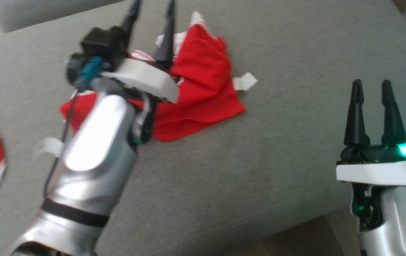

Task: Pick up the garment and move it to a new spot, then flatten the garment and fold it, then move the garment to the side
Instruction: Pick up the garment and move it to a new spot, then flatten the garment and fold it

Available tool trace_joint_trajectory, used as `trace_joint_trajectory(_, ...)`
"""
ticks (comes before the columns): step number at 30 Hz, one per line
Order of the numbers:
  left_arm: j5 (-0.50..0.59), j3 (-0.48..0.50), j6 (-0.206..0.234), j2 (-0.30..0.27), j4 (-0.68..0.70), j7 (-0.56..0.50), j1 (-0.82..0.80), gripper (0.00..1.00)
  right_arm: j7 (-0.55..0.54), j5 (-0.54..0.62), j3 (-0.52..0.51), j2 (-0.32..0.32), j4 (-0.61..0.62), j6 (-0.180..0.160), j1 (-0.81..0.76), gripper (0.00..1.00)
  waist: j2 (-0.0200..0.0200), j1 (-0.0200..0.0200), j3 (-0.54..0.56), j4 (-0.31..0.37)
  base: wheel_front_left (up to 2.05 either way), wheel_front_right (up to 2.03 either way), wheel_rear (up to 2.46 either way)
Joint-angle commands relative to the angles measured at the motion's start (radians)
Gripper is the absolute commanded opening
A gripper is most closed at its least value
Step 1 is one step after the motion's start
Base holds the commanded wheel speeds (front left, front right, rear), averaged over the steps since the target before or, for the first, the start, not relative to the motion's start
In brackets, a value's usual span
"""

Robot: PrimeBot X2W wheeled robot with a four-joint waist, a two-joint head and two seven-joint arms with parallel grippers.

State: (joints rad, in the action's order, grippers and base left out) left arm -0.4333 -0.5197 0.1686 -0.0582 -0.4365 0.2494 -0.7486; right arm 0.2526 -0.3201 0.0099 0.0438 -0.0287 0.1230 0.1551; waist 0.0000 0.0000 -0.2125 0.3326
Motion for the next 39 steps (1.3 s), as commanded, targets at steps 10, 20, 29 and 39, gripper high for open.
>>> trace_joint_trajectory(10, 0.077, 0.163, 0.006, -0.140, 0.193, 0.012, 0.224, 1.00, 0.009, 0.074, -0.015, 0.006, 0.023, 0.008, -0.013, 1.00, 0.0000, 0.0000, 0.074, -0.244, 0.00, 0.00, 0.00)
trace_joint_trajectory(20, 0.154, 0.255, -0.008, -0.091, 0.336, 0.012, 0.548, 1.00, 0.009, 0.116, -0.017, 0.006, -0.013, 0.008, -0.065, 1.00, 0.0000, 0.0000, 0.127, -0.344, 0.00, 0.00, 0.00)
trace_joint_trajectory(29, 0.205, 0.309, -0.053, -0.021, 0.367, 0.012, 0.613, 1.00, 0.009, 0.126, -0.005, 0.006, -0.030, 0.008, -0.071, 1.00, 0.0000, 0.0000, 0.135, -0.356, 0.00, 0.00, 0.00)
trace_joint_trajectory(39, 0.231, 0.315, -0.094, 0.002, 0.359, 0.012, 0.612, 1.00, 0.009, 0.153, 0.029, 0.006, -0.041, 0.008, -0.051, 1.00, 0.0000, 0.0000, 0.110, -0.380, 0.00, 0.00, 0.00)
